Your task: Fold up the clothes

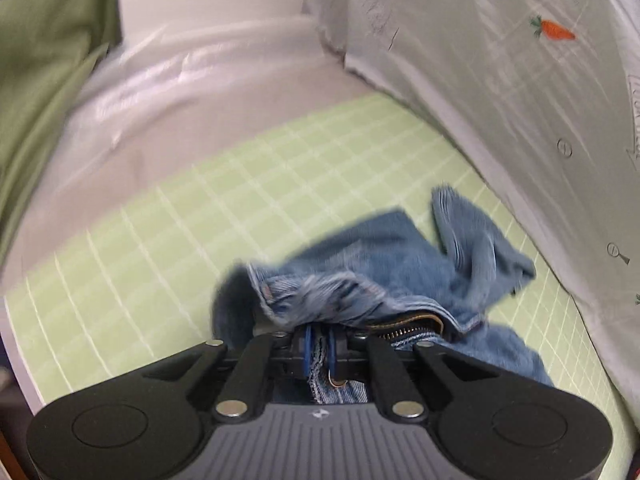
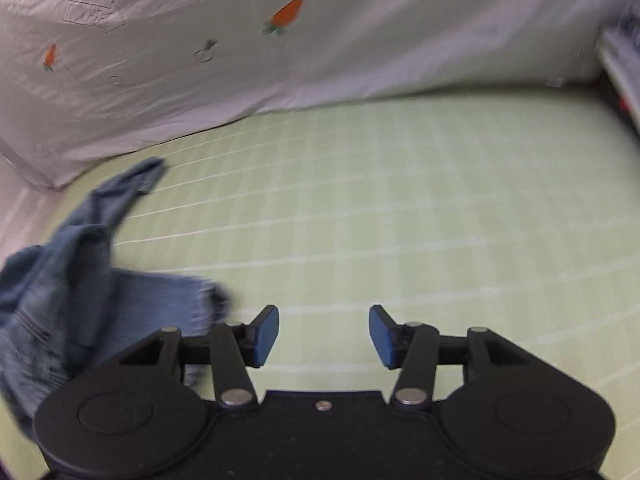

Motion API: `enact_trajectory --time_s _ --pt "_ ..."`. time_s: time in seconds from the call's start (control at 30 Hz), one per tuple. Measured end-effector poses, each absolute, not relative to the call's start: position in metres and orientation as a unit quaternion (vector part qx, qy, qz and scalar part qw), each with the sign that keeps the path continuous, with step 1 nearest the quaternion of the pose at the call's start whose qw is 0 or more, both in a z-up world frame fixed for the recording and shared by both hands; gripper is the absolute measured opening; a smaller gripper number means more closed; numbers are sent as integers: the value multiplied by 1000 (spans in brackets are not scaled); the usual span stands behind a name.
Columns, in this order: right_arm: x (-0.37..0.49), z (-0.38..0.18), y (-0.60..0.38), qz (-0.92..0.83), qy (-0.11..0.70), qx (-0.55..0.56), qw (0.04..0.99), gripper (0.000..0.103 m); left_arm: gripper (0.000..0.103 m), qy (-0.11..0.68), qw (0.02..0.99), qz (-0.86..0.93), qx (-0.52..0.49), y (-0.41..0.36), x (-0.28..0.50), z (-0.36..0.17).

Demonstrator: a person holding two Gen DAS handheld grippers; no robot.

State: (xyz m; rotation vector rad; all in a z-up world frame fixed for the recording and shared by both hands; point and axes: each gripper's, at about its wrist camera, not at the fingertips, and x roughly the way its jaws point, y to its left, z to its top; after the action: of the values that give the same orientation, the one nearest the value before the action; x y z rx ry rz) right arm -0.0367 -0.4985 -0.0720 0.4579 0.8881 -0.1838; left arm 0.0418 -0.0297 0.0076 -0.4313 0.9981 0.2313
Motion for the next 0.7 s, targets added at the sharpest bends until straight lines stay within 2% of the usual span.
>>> enact_trajectory --time_s 0.1,0.23,0.27,0.3,0.33,0.37,0.5,0.7 --pt "-26 -85 -454 -59 440 252 860 68 9 465 855 107 -201 -16 64 11" --pt "-8 -102 -405 -49 458 252 851 67 9 471 851 100 -208 -14 70 4" --pt "-6 -104 -402 -55 460 252 849 61 7 473 850 98 -209 -14 71 2" --pt "-5 -105 -399 -61 463 253 847 36 7 474 849 96 -211 -13 73 1" --pt "-4 -107 -400 -63 466 254 845 16 7 476 848 95 -212 -13 74 -1" --pt "-3 -109 -401 -63 469 255 844 5 7 477 847 93 -214 -12 76 -2" --pt "-22 -78 -415 -46 435 234 868 5 7 483 843 86 -220 -10 82 -9" --pt "-65 22 -480 -134 325 142 925 5 8 496 832 68 -238 -21 76 -19"
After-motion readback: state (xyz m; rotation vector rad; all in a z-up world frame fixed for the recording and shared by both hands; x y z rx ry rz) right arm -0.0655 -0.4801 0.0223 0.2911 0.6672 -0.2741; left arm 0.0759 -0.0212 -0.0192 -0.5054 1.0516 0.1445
